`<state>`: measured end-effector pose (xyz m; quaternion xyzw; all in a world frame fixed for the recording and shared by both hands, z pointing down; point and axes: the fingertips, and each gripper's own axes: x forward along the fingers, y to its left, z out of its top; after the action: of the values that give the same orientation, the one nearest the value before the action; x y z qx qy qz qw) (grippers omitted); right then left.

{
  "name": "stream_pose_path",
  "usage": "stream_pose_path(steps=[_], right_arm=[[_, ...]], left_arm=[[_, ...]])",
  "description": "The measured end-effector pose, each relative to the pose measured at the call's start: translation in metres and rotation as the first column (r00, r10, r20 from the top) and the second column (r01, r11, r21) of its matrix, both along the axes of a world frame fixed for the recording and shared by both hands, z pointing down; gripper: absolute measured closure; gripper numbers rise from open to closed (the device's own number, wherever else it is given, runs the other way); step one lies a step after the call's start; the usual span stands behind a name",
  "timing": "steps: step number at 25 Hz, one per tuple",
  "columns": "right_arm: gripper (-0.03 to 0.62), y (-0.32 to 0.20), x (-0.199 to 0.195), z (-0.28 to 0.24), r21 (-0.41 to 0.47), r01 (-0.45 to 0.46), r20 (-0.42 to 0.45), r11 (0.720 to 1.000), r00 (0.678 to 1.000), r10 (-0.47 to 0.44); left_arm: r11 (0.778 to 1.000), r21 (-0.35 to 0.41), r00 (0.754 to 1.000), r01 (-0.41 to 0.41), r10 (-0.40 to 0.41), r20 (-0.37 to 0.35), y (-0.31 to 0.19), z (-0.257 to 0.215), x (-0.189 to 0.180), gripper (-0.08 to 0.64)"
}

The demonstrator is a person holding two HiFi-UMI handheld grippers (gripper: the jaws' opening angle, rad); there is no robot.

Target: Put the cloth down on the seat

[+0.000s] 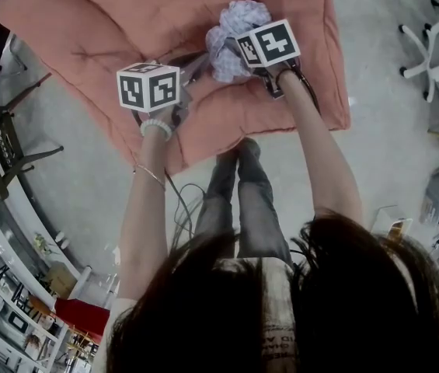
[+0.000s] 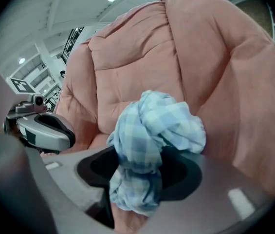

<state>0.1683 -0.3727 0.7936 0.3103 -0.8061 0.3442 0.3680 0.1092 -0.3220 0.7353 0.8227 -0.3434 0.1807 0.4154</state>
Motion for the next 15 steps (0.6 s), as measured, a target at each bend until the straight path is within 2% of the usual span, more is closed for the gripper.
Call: stream_pose_path(steps=[7, 15], right_arm=[[0.345, 0.011, 0.002, 0.019, -0.026, -0.011, -0.035, 1.000, 0.999, 0.010], [0.314, 0.014, 0.003, 0.009, -0.002, -0.040, -0.006, 0.999, 0.999, 0.040]], left_arm=[[1.000, -0.008, 1.000, 0.009, -0.009, -0.006, 0.002, 0.002, -0.002, 0.561], [1.000, -0.019, 1.000, 0.011, -0.011, -0.002, 0.009, -0.002, -0.001, 0.560]])
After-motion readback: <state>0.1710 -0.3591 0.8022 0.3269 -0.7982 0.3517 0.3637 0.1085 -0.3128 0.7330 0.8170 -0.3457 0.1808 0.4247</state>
